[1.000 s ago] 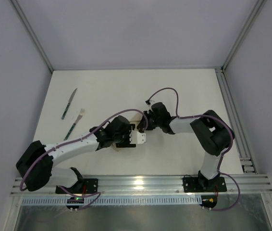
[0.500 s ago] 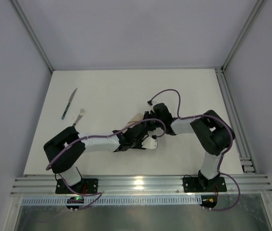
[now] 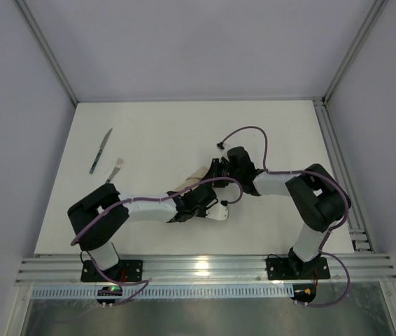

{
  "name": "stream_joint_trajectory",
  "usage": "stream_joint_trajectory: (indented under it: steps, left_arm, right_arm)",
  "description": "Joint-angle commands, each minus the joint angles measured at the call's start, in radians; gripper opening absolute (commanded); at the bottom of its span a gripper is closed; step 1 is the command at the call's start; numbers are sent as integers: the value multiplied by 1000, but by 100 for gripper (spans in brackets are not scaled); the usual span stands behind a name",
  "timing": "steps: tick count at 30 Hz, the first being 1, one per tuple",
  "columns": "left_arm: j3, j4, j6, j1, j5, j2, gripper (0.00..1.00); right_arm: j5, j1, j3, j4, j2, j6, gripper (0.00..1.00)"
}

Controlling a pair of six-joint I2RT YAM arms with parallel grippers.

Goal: Fold the napkin into a case and place the utensils inside
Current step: Stuff the top corner of the smaller-rectangle-folded napkin into the folded napkin.

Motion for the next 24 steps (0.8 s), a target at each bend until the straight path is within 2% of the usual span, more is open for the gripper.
stream_joint_trajectory:
  steps: [1, 2, 3, 7, 8, 11, 15, 16, 17, 19, 20, 24]
  left_arm:
    - [-17, -56, -13, 6, 57, -22, 0]
    - [-22, -56, -14, 9, 73, -54, 0]
    - [-24, -56, -23, 21, 85, -71, 0]
    - [-50, -36, -36, 49, 122, -138, 0]
    - [-53, -26, -37, 52, 130, -148, 0]
    - [-60, -12, -39, 60, 136, -168, 0]
    - [-67, 3, -45, 58, 131, -166, 0]
    - [-70, 8, -46, 58, 130, -168, 0]
    - [-71, 11, -47, 58, 131, -168, 0]
    - [-68, 14, -53, 60, 134, -174, 0]
    - [-68, 16, -59, 60, 134, -175, 0]
    - [-67, 22, -66, 60, 141, -181, 0]
  right_arm:
    - [-35, -9, 11, -8, -113, -48, 12]
    - [-30, -17, 15, -47, -135, -57, 16]
    - [-17, -23, 17, -65, -182, -74, 24]
    - [65, -47, 6, -191, -305, -71, 45]
    - [88, -47, -2, -238, -326, -65, 47]
    - [150, -47, -118, -243, -409, 1, 56]
    - [229, -49, -259, -167, -506, 104, 64]
    - [264, -47, -273, -162, -515, 119, 71]
    - [270, -47, -293, -156, -525, 124, 73]
    - [243, -47, -308, -106, -515, 168, 78]
    - [226, -47, -319, -76, -496, 193, 85]
    - [210, -14, -400, 135, -433, 340, 90]
